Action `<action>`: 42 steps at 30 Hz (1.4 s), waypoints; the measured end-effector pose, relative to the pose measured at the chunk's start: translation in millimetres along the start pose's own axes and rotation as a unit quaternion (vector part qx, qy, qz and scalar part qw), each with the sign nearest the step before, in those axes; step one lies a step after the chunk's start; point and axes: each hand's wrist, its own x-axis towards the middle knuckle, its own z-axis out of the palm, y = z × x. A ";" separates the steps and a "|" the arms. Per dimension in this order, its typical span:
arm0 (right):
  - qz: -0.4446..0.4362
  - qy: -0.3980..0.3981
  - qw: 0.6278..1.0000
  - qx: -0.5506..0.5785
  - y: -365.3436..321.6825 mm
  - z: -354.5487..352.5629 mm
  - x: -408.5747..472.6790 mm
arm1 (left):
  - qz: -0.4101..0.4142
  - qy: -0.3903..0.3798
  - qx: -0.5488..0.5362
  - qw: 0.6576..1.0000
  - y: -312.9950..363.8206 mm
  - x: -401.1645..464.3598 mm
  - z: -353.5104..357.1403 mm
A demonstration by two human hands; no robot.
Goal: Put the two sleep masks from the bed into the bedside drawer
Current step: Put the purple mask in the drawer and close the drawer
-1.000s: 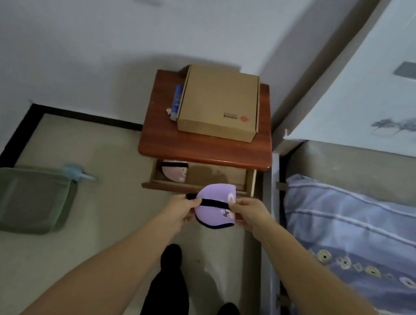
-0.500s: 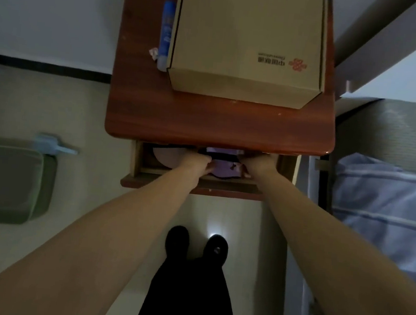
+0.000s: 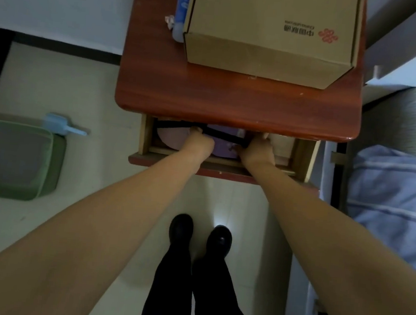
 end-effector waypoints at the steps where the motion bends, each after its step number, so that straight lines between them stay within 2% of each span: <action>1: -0.008 -0.007 1.000 -0.015 1.3 -4.4 -5.7 | -0.001 -0.010 0.010 1.000 3.1 -3.6 -4.1; 3: -0.045 -0.005 0.999 -0.015 4.5 -13.4 -18.0 | 0.015 -0.030 -0.003 0.999 4.4 -13.9 -13.4; 5: -0.091 0.021 0.995 0.045 7.7 -24.5 -37.7 | -0.015 -0.049 -0.091 0.995 2.8 -28.1 -20.5; 7: -0.089 0.043 0.987 0.126 14.5 -33.5 -62.6 | -0.062 -0.062 -0.184 0.979 -5.4 -46.1 -27.2; 9: -0.021 0.018 0.965 0.259 23.9 -35.3 -86.4 | -0.113 -0.090 -0.219 0.965 -17.4 -66.3 -33.8; 11: 0.080 -0.066 0.919 0.381 33.2 -32.0 -108.2 | -0.161 -0.121 -0.233 0.952 -31.2 -81.0 -36.1; 14: 0.166 -0.165 0.866 0.442 42.8 -23.1 -117.1 | -0.204 -0.143 -0.273 0.929 -42.9 -85.3 -34.3; 18: 0.214 -0.177 0.807 0.520 41.8 -18.8 -106.2 | -0.232 -0.113 -0.404 0.878 -36.9 -76.6 -34.2; 20: 0.226 -0.187 0.800 0.523 40.3 -19.2 -104.2 | -0.239 -0.106 -0.434 0.862 -32.3 -76.3 -34.5; 22: 0.222 -0.181 0.825 0.488 42.1 -20.6 -105.3 | -0.236 -0.099 -0.427 0.867 -30.0 -77.9 -34.2; 24: 0.196 -0.128 0.869 0.436 48.1 -26.3 -107.2 | -0.229 -0.122 -0.372 0.891 -27.2 -83.5 -34.4; 26: 0.151 -0.030 0.901 0.406 59.0 -35.2 -103.6 | -0.193 -0.170 -0.242 0.936 -22.9 -90.5 -31.7; 28: 0.117 0.071 0.911 0.390 66.2 -47.1 -95.2 | -0.081 -0.177 -0.090 0.977 -14.9 -95.4 -24.7; 29: 0.106 0.102 0.915 0.375 67.4 -52.1 -88.5 | 0.008 -0.155 -0.020 0.988 -11.3 -93.1 -19.1; 30: 0.097 0.111 0.924 0.354 66.4 -55.9 -80.0 | 0.106 -0.132 0.053 0.984 -8.1 -87.9 -12.7; 31: 0.089 0.098 0.932 0.337 63.7 -57.8 -70.9 | 0.192 -0.117 0.126 0.966 -5.6 -80.7 -6.0; 32: 0.083 0.074 0.937 0.332 60.1 -57.8 -61.4 | 0.250 -0.111 0.201 0.940 -3.8 -70.3 0.7; 33: 0.083 0.054 0.937 0.335 55.7 -56.9 -52.6 | 0.269 -0.114 0.276 0.916 -3.2 -56.6 6.1; 36: 0.050 0.046 0.939 0.338 41.1 -49.0 -43.3 | 0.230 -0.126 0.454 0.851 -4.5 -18.5 13.5; 38: -0.065 0.026 0.963 0.261 30.6 -38.4 -48.7 | 0.233 -0.141 0.498 0.824 -6.3 -10.0 12.4; 40: -0.186 -0.016 0.972 0.141 17.5 -24.8 -53.1 | 0.229 -0.150 0.466 0.841 -9.8 -10.6 6.9; 42: -0.256 -0.057 0.965 0.018 4.3 -11.9 -46.7 | 0.209 -0.140 0.446 0.859 -15.9 -12.7 -2.4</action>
